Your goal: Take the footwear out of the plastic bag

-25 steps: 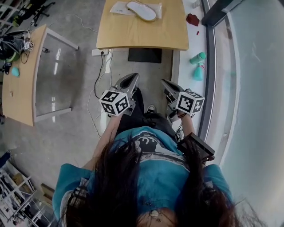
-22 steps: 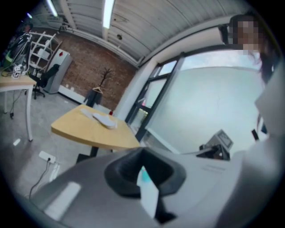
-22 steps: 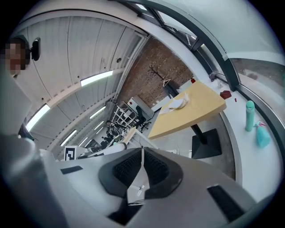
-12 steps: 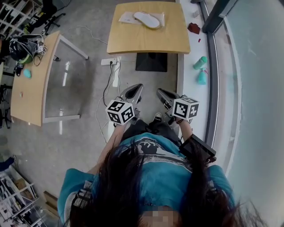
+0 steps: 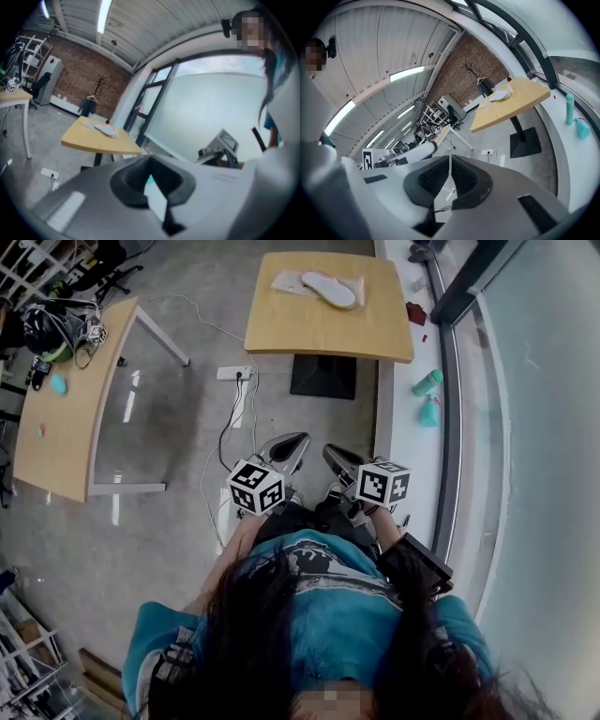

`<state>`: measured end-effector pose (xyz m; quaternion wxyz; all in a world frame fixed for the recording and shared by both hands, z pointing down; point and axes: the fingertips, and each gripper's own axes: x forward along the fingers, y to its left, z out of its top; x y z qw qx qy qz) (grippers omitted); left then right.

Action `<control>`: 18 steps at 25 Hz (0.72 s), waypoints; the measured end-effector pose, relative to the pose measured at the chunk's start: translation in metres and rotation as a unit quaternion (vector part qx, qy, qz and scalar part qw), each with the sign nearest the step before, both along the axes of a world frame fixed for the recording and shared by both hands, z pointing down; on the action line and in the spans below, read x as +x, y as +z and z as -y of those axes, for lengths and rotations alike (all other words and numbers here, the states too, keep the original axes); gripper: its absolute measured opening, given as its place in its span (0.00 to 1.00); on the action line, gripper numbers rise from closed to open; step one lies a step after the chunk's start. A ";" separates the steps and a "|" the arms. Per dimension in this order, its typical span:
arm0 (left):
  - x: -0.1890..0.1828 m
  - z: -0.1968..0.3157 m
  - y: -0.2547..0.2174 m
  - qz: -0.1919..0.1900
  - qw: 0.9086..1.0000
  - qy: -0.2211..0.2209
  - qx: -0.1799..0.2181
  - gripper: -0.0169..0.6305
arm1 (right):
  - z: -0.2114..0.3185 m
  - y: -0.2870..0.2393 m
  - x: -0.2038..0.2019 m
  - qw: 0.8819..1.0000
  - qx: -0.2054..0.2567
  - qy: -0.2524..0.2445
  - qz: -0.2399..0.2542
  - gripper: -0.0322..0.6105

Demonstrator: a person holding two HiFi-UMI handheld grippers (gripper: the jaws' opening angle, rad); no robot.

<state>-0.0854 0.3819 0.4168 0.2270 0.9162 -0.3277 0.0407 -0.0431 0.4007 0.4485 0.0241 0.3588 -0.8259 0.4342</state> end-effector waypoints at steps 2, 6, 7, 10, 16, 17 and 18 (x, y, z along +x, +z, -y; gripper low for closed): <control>-0.011 -0.004 0.002 -0.005 1.000 0.001 -0.002 0.01 | -0.006 0.002 -0.010 1.000 -0.003 0.003 -0.001 0.09; -0.027 -0.007 0.007 -0.015 1.000 -0.001 -0.007 0.01 | -0.015 0.008 -0.020 1.000 -0.011 0.011 -0.006 0.09; -0.031 -0.008 0.007 -0.016 1.000 -0.001 -0.008 0.01 | -0.017 0.008 -0.022 1.000 -0.014 0.013 -0.006 0.09; -0.040 -0.011 0.008 -0.020 1.000 -0.002 -0.009 0.01 | -0.021 0.010 -0.029 1.000 -0.018 0.017 -0.007 0.09; -0.051 -0.011 0.009 -0.025 1.000 -0.001 -0.013 0.01 | -0.021 0.009 -0.038 1.000 -0.019 0.016 -0.013 0.09; -0.051 -0.011 0.010 -0.025 1.000 -0.001 -0.014 0.01 | -0.020 0.009 -0.038 1.000 -0.019 0.017 -0.014 0.09; -0.051 -0.011 0.010 -0.024 1.000 0.000 -0.016 0.01 | -0.020 0.009 -0.038 1.000 -0.020 0.018 -0.014 0.09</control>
